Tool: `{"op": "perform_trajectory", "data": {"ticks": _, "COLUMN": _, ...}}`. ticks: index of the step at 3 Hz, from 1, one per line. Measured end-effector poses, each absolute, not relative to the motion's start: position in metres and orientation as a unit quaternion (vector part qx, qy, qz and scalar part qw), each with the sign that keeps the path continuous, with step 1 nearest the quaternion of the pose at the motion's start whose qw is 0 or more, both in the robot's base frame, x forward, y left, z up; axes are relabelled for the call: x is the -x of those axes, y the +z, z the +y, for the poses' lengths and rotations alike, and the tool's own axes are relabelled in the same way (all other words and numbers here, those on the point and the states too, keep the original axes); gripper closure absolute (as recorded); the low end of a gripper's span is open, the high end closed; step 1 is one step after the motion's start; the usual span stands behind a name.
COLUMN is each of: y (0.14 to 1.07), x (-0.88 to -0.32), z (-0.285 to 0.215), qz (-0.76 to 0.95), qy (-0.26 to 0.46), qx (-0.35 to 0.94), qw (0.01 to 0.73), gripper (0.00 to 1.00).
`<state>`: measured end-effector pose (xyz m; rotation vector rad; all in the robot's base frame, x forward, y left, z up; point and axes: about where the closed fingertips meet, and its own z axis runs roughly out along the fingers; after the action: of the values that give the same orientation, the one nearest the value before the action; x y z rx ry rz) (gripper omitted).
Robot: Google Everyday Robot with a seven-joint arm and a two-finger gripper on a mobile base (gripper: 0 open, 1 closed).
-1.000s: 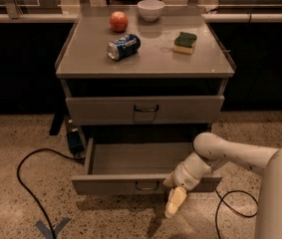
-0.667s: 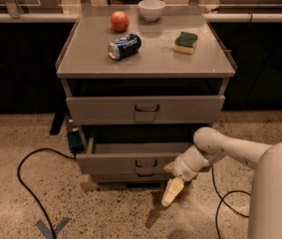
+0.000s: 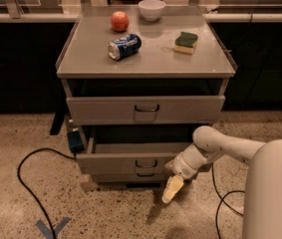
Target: Close middle drawer
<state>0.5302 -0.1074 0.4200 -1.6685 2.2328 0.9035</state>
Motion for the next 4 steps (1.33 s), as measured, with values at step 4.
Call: {"op": "perform_trajectory", "data": {"ticks": 4, "y": 0.403, "x": -0.637, "z": -0.134, "qz": 0.796, "qy": 0.256, "qx": 0.527, "qw": 0.152, "gripper": 0.00}}
